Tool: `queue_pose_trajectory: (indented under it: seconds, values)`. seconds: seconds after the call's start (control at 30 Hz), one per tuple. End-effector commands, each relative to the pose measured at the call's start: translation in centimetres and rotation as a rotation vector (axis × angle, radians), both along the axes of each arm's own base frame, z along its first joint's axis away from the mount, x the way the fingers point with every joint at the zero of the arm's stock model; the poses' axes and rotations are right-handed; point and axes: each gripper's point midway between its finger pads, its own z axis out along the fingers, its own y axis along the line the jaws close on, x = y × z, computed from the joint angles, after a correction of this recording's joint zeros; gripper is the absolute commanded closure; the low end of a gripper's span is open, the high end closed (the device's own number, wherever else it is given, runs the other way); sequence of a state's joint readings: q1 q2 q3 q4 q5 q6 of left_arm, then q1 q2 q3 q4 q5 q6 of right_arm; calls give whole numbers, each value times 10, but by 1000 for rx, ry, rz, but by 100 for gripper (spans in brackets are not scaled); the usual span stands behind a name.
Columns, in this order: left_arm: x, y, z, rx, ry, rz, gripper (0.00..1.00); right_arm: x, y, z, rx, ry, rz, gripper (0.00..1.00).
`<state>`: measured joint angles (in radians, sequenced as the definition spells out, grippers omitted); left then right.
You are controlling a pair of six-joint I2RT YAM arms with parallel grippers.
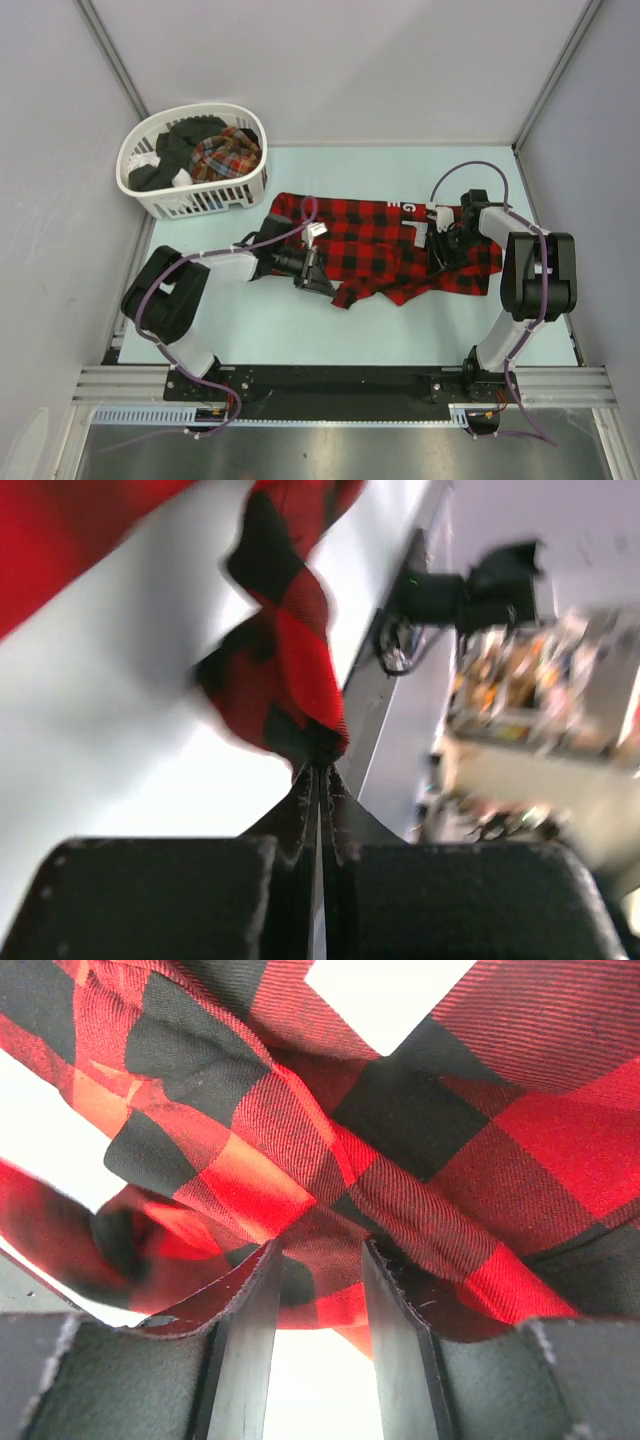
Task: Fold and stack the long sleeve shirts
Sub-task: Fold the shirt
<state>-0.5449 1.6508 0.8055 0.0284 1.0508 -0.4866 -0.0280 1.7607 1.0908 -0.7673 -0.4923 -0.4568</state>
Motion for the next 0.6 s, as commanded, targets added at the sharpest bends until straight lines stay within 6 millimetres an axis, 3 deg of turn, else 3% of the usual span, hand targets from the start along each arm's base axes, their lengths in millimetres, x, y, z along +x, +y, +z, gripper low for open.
queue_pose_trajectory:
  seconds: [0.0,0.07,0.1,0.13,0.2,0.23,0.27,0.3,0.33,0.37,0.4,0.43,0.47,0.5,0.57]
  values:
    - [9,12,-7,-11,205,207,99,18,-6,3,-24,-52,-1,57]
    - [0,20,-18,30,238,233,90,18,-6,4,-24,-54,3,57]
    - [-1,23,-20,42,243,244,72,17,-6,4,-24,-51,4,57]
    - [2,27,-22,54,218,257,63,17,-6,5,-24,-52,2,57]
    - [7,42,-27,115,174,279,53,16,-4,5,-20,-50,9,57]
    - [23,46,-23,139,109,310,52,16,-3,6,-17,-50,9,57]
    - [20,57,-28,209,129,312,51,16,-3,7,-16,-53,12,57]
    - [29,66,-25,236,-24,266,50,16,-2,9,-14,-58,17,57]
    - [55,68,-11,293,-167,273,50,15,-1,10,-12,-57,19,57]
    - [49,73,-9,344,-212,221,50,15,0,11,-9,-60,22,57]
    - [56,77,-6,379,-410,116,50,16,0,13,-7,-62,22,57]
    - [45,64,9,406,-535,-3,50,16,2,15,-3,-62,26,57]
    - [49,67,7,492,-667,-54,50,16,3,16,1,-62,27,57]
    - [33,52,8,482,-840,-234,47,16,4,19,2,-66,30,57]
    - [22,50,3,542,-998,-383,39,15,6,22,7,-70,31,57]
